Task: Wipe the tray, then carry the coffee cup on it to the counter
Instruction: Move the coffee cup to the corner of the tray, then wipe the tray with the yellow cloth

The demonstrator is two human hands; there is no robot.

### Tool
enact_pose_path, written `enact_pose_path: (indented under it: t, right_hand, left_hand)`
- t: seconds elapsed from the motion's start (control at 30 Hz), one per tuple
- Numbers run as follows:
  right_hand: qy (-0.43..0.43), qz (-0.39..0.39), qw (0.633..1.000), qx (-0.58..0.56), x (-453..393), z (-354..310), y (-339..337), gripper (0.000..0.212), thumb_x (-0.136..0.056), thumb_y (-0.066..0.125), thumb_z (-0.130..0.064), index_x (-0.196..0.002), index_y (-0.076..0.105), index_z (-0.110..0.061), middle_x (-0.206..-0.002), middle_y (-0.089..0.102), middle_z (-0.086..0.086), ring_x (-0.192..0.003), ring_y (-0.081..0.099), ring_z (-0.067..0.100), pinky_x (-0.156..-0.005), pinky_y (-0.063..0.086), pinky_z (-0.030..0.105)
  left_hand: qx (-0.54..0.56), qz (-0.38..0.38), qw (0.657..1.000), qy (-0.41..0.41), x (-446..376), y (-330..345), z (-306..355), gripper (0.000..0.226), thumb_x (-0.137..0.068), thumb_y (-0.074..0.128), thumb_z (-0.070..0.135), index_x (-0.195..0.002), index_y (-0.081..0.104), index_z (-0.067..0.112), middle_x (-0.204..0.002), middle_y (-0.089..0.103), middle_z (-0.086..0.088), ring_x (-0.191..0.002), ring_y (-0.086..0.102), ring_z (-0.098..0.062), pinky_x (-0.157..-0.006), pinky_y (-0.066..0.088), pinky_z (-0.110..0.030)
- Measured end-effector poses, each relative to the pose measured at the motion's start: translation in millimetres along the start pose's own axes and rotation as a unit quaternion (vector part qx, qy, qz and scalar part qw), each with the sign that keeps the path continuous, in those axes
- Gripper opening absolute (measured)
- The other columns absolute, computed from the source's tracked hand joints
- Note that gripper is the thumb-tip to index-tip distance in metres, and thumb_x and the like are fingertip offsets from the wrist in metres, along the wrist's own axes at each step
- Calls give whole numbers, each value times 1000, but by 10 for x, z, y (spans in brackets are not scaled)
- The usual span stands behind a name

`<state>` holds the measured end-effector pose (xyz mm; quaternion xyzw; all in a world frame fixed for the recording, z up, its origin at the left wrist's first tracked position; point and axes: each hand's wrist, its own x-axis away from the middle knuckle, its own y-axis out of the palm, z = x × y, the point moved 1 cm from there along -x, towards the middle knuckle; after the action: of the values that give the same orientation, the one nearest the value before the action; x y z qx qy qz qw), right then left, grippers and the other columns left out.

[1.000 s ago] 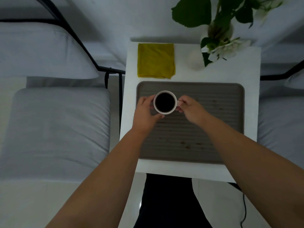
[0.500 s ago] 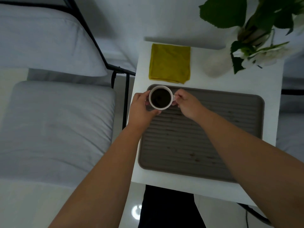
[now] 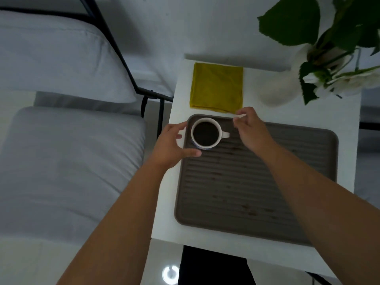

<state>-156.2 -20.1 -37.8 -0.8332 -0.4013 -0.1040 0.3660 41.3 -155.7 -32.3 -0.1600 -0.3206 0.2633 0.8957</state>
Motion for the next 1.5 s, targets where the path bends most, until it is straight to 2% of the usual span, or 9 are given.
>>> enact_pose_path:
  t: [0.37, 0.43, 0.57, 0.7, 1.0, 1.1, 1.17, 1.33, 1.5]
  right_hand:
    - [119, 97, 986, -68, -792, -273, 144, 76, -80, 56, -21, -147, 20, -15, -143, 40, 11, -129, 40, 30, -107, 36, 40]
    - [152, 107, 979, -83, -869, -301, 201, 68, -79, 58, -25, -141, 32, -15, -134, 51, 10, -122, 47, 30, -102, 41, 38]
    - [142, 92, 986, -16, -1000, -331, 214, 13, -78, 59, -22, -66, 56, -17, -80, 62, 5, -89, 64, 29, -74, 45, 31]
    - [114, 121, 984, -66, -995, -321, 89, 23, -79, 56, -33, -90, 67, -17, -98, 68, 9, -94, 62, 31, -84, 53, 40]
    - [61, 174, 970, -160, 92, -152, -447, 43, -87, 65, -33, -123, 58, -10, -139, 39, -2, -122, 45, 13, -104, 38, 22]
    - [40, 187, 963, -190, 573, 36, -729, 3, -87, 66, -28, -84, 65, -26, -138, 41, -12, -114, 48, 3, -92, 37, 9]
    - [39, 181, 950, -251, 863, 167, -912, 16, -87, 66, -22, -84, 66, -37, -129, 56, -7, -113, 55, 5, -96, 43, 22]
    - [39, 196, 945, -258, 1314, 456, -1131, 3, -89, 61, -12, -90, 61, -9, -74, 61, -5, -60, 57, -10, -57, 46, 8]
    - [120, 228, 942, -213, 1356, 897, -893, 25, -83, 70, -21, -95, 50, -14, -80, 60, 0, -70, 60, 1, -60, 50, 19]
  left_hand:
    - [2, 40, 997, -66, -1076, 30, 571, 63, -87, 64, 38, -140, 41, 12, -132, 55, -10, -117, 55, -23, -96, 45, -33]
    - [14, 66, 992, -104, -1217, 74, 577, 63, -85, 67, 36, -136, 42, 10, -129, 55, -12, -117, 55, -27, -99, 45, -37]
    - [22, 95, 988, -124, -1363, 79, 616, 28, -87, 64, 26, -110, 57, 12, -112, 59, -6, -102, 56, -21, -88, 48, -32]
    - [14, 110, 989, -96, -1370, 30, 719, 10, -90, 59, 19, -97, 54, 15, -94, 56, 0, -89, 54, -18, -73, 47, -28]
    - [64, 74, 990, 105, -743, -34, 1181, 42, -90, 58, 5, -123, 59, 31, -102, 56, 6, -89, 56, -3, -78, 48, -12]
    - [-104, 31, 966, 235, -422, 125, 1358, 42, -84, 65, 7, -123, 62, 22, -98, 54, 3, -86, 53, -6, -84, 46, -13]
    - [-151, 7, 953, 262, -202, 277, 1402, 33, -81, 70, 13, -114, 68, 18, -94, 52, 3, -83, 53, -8, -79, 46, -18]
    - [-51, -32, 977, 204, 401, 751, 1258, 12, -85, 66, 21, -95, 61, 26, -98, 52, 3, -88, 54, -6, -77, 47, -16]
    - [29, -38, 998, 39, 606, 1314, 801, 10, -94, 53, 31, -102, 51, 26, -84, 60, -1, -75, 57, -16, -73, 50, -45]
